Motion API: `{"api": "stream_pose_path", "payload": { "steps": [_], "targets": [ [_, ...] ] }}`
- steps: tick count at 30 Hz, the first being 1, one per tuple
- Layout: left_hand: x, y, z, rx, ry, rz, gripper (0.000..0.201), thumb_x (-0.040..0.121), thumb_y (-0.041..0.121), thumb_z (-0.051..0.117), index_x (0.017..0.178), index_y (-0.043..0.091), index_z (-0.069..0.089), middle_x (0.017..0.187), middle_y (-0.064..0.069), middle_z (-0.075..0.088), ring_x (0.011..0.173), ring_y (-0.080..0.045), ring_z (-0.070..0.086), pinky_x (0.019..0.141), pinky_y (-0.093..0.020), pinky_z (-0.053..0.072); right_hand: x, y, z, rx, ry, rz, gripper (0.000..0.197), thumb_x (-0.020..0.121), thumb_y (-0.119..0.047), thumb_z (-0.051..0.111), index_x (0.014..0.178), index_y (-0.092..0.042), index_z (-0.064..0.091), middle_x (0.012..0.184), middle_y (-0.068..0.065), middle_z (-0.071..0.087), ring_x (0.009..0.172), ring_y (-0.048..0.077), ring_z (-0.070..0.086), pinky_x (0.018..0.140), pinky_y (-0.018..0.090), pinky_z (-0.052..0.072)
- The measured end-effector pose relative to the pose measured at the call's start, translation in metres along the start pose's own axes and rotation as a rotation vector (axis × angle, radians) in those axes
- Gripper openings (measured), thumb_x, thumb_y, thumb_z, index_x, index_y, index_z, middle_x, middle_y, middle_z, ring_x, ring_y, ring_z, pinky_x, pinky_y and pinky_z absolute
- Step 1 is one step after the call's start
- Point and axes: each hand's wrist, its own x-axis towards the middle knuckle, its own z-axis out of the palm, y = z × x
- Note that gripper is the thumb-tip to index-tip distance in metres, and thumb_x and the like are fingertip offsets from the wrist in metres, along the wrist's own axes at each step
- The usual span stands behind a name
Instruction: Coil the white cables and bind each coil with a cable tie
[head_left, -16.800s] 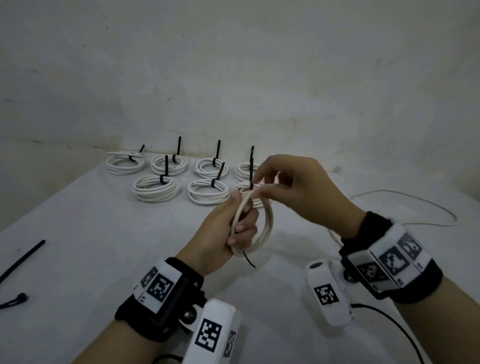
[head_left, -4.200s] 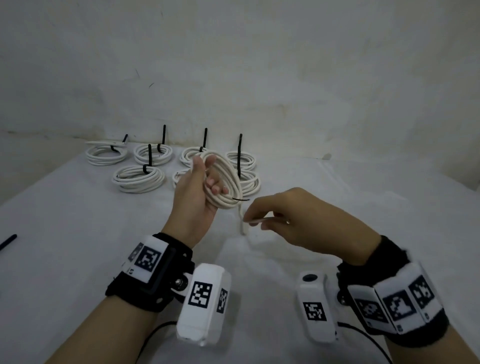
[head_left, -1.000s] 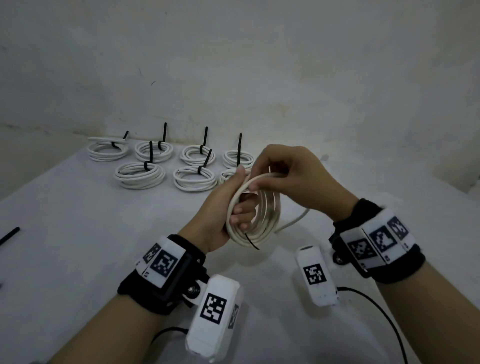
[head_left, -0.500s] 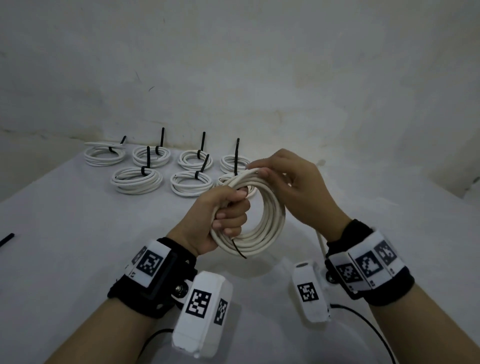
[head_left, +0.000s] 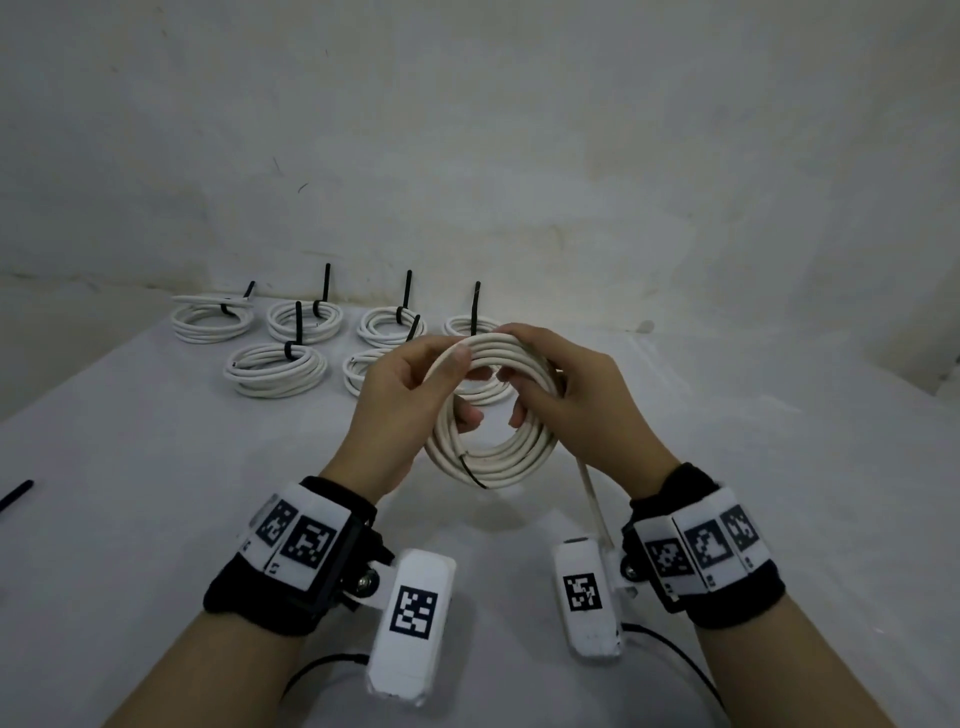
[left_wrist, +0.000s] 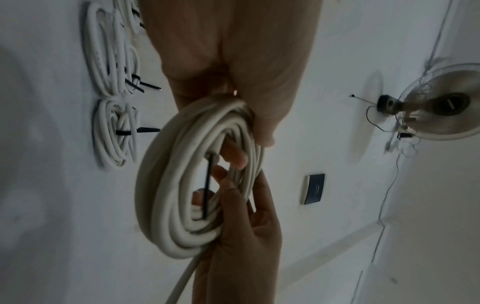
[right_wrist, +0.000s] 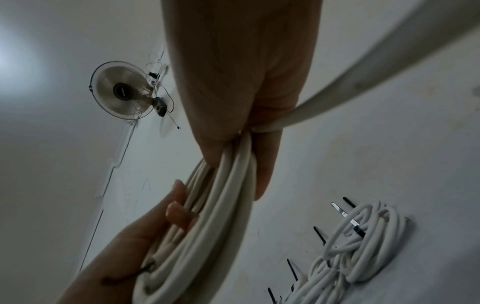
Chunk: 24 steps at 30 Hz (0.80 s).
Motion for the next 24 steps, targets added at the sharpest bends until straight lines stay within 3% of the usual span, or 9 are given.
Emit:
{"api": "stream_pose_path", "payload": {
  "steps": [5,8,11,14,16,18,21,24],
  "targets": [
    [0.0,-0.002,-0.004,0.063,-0.008,-0.008,0.022,0.098,0.02,0.046,0.1,0.01,0.066,0.071,-0.002,0.069,0.049,-0.012,0.059,0.051,-0.023,0.052,0.001,0.002,0.004,-0.017,-0.013,0.026,0.037,0.091,0.0,0.056,0.124,-0.015,0.059,0.079,-0.002,0.068,0.061,0.01,0.067,0.062,0.018,0.052],
    [0.0,-0.002,-0.004,0.112,-0.106,-0.045,0.026,0.092,0.034,0.049,0.097,0.012,0.061,0.061,0.002,0.061,0.052,-0.012,0.058,0.056,-0.028,0.053,-0.002,0.003,0.004,-0.047,-0.015,0.013,0.037,0.089,0.003,0.056,0.121,-0.015,0.06,0.072,-0.011,0.065,0.059,0.006,0.065,0.06,0.015,0.05],
    [-0.001,-0.002,-0.002,0.232,-0.164,-0.026,0.032,0.084,0.046,0.045,0.077,0.017,0.057,0.051,0.006,0.047,0.047,-0.012,0.051,0.053,-0.029,0.048,-0.004,0.004,0.006,-0.033,-0.04,-0.013,0.035,0.089,0.004,0.056,0.12,-0.012,0.061,0.074,-0.017,0.062,0.059,0.004,0.064,0.06,0.008,0.044],
    [0.001,-0.005,-0.001,0.284,-0.082,-0.014,0.037,0.094,0.04,0.045,0.075,0.01,0.057,0.045,0.009,0.043,0.042,-0.009,0.045,0.047,-0.025,0.045,-0.004,0.002,0.008,0.049,-0.077,-0.013,0.027,0.093,-0.012,0.059,0.12,-0.016,0.058,0.085,-0.008,0.066,0.066,0.009,0.068,0.064,0.015,0.051],
    [0.003,-0.006,-0.003,0.263,-0.021,-0.013,0.037,0.097,0.034,0.044,0.076,0.008,0.058,0.043,0.009,0.041,0.04,-0.009,0.043,0.046,-0.025,0.042,-0.006,0.004,0.005,0.079,-0.07,0.039,0.02,0.097,-0.022,0.052,0.116,-0.021,0.059,0.086,-0.004,0.068,0.071,0.01,0.067,0.065,0.022,0.054],
    [0.005,-0.006,-0.005,0.199,0.037,-0.016,0.036,0.099,0.033,0.043,0.074,0.01,0.056,0.043,0.01,0.038,0.04,-0.008,0.04,0.046,-0.025,0.041,-0.01,0.01,-0.002,0.079,-0.061,0.133,0.017,0.101,-0.02,0.044,0.107,-0.02,0.06,0.081,-0.003,0.067,0.072,0.011,0.065,0.064,0.028,0.056],
    [0.007,-0.005,-0.006,0.111,0.107,-0.02,0.037,0.099,0.036,0.043,0.075,0.012,0.056,0.044,0.01,0.036,0.041,-0.007,0.038,0.046,-0.023,0.04,-0.014,0.016,-0.011,0.012,-0.097,0.178,0.016,0.099,-0.012,0.045,0.097,-0.017,0.06,0.071,-0.007,0.064,0.066,0.009,0.06,0.062,0.02,0.05],
    [0.006,-0.005,-0.005,0.077,0.147,-0.024,0.036,0.099,0.037,0.043,0.077,0.011,0.057,0.042,0.011,0.035,0.04,-0.006,0.039,0.048,-0.026,0.039,-0.014,0.013,-0.011,-0.068,-0.14,0.162,0.013,0.094,-0.009,0.053,0.094,-0.021,0.059,0.075,-0.006,0.066,0.067,0.011,0.061,0.06,0.018,0.046]
  ]
}}
